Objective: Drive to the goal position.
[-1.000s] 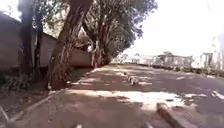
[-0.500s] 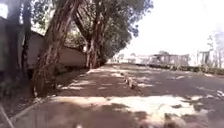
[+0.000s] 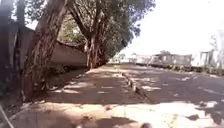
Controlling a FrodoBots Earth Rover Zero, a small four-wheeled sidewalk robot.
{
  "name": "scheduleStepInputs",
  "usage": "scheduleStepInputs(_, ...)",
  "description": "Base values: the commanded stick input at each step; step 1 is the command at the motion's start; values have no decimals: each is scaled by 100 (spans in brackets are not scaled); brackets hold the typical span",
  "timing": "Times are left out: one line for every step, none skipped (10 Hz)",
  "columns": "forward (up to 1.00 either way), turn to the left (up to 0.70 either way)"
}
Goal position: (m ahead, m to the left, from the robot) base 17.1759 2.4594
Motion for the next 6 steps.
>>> scheduleStepInputs(70,0)
scheduleStepInputs(70,0)
scheduleStepInputs(70,0)
scheduleStepInputs(70,0)
scheduleStepInputs(70,0)
scheduleStepInputs(70,0)
